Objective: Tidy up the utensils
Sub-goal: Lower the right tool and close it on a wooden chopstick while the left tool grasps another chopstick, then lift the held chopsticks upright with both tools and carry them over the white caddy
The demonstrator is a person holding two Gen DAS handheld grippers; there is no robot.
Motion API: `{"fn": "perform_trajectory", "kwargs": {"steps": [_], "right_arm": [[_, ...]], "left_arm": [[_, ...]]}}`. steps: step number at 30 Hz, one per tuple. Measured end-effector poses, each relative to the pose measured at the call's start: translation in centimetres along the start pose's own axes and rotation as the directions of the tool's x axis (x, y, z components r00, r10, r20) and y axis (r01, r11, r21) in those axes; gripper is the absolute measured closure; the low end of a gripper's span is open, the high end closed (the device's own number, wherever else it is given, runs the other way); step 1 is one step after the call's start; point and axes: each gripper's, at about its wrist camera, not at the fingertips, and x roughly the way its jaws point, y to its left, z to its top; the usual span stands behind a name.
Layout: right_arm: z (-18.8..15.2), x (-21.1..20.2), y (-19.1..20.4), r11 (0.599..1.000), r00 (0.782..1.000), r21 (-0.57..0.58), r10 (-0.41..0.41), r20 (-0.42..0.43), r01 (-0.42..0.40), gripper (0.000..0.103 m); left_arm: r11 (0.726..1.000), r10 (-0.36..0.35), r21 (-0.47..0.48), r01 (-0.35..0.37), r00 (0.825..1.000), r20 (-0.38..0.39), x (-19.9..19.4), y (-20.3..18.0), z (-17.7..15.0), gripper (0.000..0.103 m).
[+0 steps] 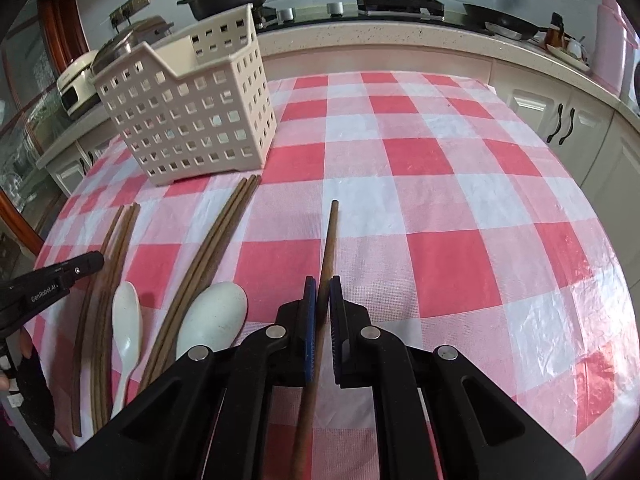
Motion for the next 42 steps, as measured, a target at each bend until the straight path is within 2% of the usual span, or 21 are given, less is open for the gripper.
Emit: {"fn": "perform_trajectory", "kwargs": {"steps": [11, 21, 30, 42], "right_arm": [[0.9, -4.1, 1.3, 1.0, 0.993, -0.005, 0.024, 0.112, -0.023, 0.096], [2.0, -8.5, 3.2, 0.998, 0.97, -0.037, 0.057, 0.235, -0.05, 0.096], [2.0, -11.8, 4.3, 0.997, 0.946, -0.067, 0.053, 0.32, -0.033, 0.096], [3.0, -14.3, 5.7, 0.994, 0.902, -0.104, 0.082, 0.423, -0.041, 0.096]], "left_arm": [[0.999, -0.034, -0.002, 0.035, 0.994, 0.105, -4.3, 0.6, -0.1, 0.096], [0.998, -0.055, 0.027, 0.05, 0.973, 0.225, -9.4, 0.5, -0.3, 0.097], [0.997, -0.044, 0.07, 0.021, 0.938, 0.344, -13.2, -0.4, -1.1, 0.097], [0.992, -0.08, 0.124, 0.024, 0.882, 0.465, -16.4, -1.7, -0.4, 0.097]]}}
